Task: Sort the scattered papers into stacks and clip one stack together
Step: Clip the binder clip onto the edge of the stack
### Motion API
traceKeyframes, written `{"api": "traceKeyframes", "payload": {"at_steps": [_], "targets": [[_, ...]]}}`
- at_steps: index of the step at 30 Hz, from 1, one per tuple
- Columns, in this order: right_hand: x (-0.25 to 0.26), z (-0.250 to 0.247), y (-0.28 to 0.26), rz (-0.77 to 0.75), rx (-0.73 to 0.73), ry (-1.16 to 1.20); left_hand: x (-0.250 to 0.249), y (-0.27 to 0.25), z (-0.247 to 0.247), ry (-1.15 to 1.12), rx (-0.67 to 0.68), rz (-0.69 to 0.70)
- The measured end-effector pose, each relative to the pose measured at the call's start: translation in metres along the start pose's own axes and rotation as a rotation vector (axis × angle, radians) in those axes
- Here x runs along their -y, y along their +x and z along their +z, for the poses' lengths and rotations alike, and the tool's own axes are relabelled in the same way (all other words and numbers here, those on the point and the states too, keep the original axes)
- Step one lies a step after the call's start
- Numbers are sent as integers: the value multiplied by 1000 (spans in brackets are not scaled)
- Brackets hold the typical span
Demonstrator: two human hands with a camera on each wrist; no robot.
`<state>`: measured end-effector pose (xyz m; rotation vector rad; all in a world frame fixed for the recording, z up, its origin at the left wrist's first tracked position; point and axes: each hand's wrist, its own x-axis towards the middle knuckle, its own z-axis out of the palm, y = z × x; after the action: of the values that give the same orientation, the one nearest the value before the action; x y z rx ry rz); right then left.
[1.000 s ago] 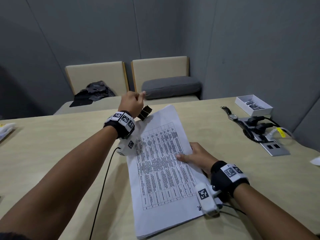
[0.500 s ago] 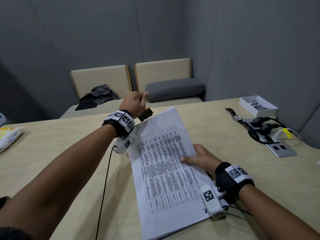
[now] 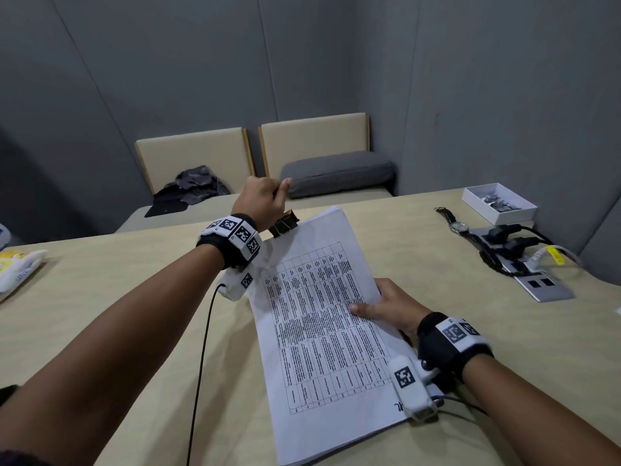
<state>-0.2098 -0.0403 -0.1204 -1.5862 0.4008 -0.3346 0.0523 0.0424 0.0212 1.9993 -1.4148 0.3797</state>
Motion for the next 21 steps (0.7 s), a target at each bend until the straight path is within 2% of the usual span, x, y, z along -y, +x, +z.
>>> {"api": "traceKeyframes", "payload": {"at_steps": [3,12,17,21], "targets": [[-1,-1,0,-3,-2,-10,2,0,0,-16,-33,16],[2,0,-3,16,3,6,2,-4,5,36,-9,67],[7,3,-5,53,11,-26,0,-7,2,148,28,286],[6,3,-5,72,10,-35,0,-9,3,148,-35,338]]}}
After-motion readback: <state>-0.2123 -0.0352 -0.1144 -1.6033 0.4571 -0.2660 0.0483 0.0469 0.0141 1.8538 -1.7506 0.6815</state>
